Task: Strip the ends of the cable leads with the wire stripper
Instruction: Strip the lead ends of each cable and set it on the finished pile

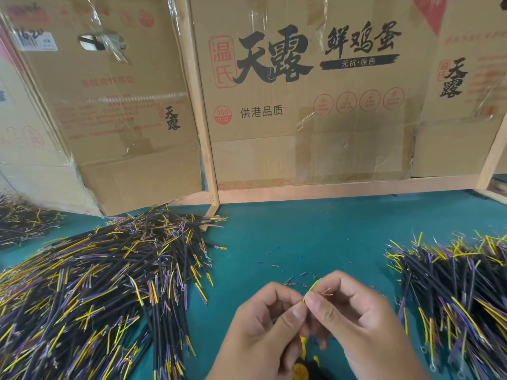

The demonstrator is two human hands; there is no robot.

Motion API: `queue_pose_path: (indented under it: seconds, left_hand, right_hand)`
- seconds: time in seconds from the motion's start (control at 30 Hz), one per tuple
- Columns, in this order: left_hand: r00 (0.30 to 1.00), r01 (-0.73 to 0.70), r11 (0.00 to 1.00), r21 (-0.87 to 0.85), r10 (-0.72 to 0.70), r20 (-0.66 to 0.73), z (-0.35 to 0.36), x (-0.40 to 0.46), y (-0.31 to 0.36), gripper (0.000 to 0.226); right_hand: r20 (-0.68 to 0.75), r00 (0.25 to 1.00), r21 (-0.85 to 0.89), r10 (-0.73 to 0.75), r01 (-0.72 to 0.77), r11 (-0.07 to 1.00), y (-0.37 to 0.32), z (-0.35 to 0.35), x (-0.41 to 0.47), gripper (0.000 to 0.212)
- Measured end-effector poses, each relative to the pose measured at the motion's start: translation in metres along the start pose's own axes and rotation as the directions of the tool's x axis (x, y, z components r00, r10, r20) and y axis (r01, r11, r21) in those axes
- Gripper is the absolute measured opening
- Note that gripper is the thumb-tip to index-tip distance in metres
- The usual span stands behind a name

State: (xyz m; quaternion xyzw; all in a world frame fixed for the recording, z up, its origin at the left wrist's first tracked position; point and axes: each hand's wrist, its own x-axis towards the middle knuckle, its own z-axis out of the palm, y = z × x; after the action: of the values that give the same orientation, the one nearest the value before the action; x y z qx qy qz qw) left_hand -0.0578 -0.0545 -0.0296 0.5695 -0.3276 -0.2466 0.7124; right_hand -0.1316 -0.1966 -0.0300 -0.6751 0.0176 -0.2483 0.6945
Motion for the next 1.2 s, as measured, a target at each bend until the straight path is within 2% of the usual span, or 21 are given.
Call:
queue_pose_path:
  seconds: [0.17,0.23,0.37,0.43,0.5,0.57,0.67,0.83,0.97,1.2]
  left_hand:
    - [0.998,0.045,0.99,-0.135,-0.051,-0.039,0.008,-0.001,0.002,0.014]
    - [0.996,0.049,0.99,-0.13,-0.058,-0.071,0.007,-0.001,0.004,0.014]
    - [0.995,-0.071,0.98,0.183,0.083,-0.055,-0.001,-0.001,0.003,0.009]
    - [0.986,-0.15,0.922,0.357,0.166,-0.016,-0.005,-0.003,0.002,0.013]
    - [0.976,-0.203,0.872,0.444,0.219,0.016,-0.007,-0.005,0.002,0.012]
    - [0.975,-0.211,0.886,0.414,0.221,0.025,-0.005,-0.006,0.004,0.012]
    - [0.985,-0.169,0.922,0.348,0.172,0.024,-0.001,-0.007,0.004,0.018]
    - [0.988,-0.156,0.947,0.28,0.153,0.034,0.005,-0.01,0.008,0.015]
    - [0.984,-0.144,0.935,0.324,0.17,-0.052,0.007,-0.01,0.013,0.011]
    - [0.979,-0.186,0.91,0.372,0.203,-0.005,0.006,-0.01,0.02,0.021]
  right_hand:
    - [-0.039,0.999,-0.051,-0.024,0.022,0.998,0.0,-0.001,-0.001,0.023]
    - [-0.05,0.999,-0.026,0.015,-0.017,1.0,-0.002,0.0,-0.001,0.02]
    - [0.012,0.995,0.08,0.103,-0.104,0.991,-0.003,0.003,0.0,0.01]
    - [0.022,0.993,0.086,0.114,-0.115,0.99,-0.001,0.002,-0.001,0.018]
    - [0.022,0.995,0.091,0.102,-0.104,0.99,-0.001,0.003,-0.002,0.016]
    - [0.04,0.995,0.115,0.091,-0.095,0.989,-0.004,0.006,-0.004,0.012]
    - [0.035,0.994,0.138,0.102,-0.105,0.985,-0.007,0.008,-0.006,0.02]
    - [0.044,0.991,0.155,0.123,-0.128,0.98,-0.007,0.01,-0.01,0.014]
    - [0.082,0.992,0.155,0.092,-0.104,0.982,-0.01,0.013,-0.014,0.02]
    - [0.092,0.994,0.175,0.066,-0.081,0.981,-0.009,0.013,-0.013,0.022]
